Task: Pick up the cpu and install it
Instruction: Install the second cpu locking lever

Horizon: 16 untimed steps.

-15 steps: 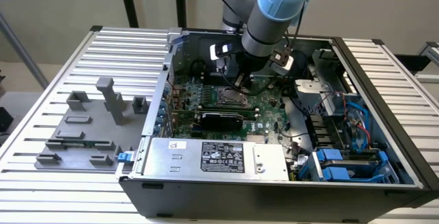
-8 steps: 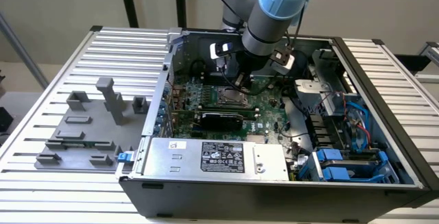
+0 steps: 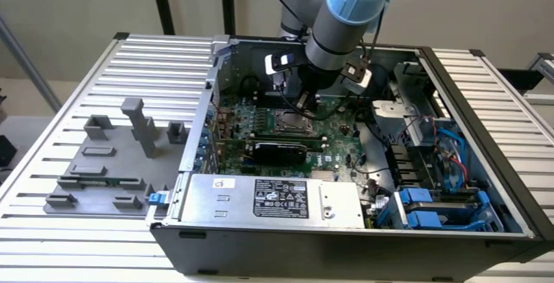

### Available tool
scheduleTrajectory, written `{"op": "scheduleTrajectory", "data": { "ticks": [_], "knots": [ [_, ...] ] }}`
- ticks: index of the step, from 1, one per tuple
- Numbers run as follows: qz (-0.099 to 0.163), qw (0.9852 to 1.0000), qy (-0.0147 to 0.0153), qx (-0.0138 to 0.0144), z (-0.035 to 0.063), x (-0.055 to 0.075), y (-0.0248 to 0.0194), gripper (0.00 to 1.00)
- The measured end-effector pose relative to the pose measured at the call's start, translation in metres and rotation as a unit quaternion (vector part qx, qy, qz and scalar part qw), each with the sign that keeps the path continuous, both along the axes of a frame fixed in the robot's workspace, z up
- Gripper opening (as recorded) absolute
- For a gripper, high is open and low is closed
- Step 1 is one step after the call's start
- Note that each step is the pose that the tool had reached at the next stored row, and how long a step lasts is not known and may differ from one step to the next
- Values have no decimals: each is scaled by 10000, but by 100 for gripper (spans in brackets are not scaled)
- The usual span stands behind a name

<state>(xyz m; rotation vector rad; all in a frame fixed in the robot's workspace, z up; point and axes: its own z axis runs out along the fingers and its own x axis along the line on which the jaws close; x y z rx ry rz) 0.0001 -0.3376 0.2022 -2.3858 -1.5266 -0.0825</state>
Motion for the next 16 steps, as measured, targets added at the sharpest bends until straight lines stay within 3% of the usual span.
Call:
{"op": "scheduleTrajectory", "data": {
  "ticks": [16],
  "knots": [
    [0, 10000, 0, 0, 0, 0, 0, 11]
  ]
}}
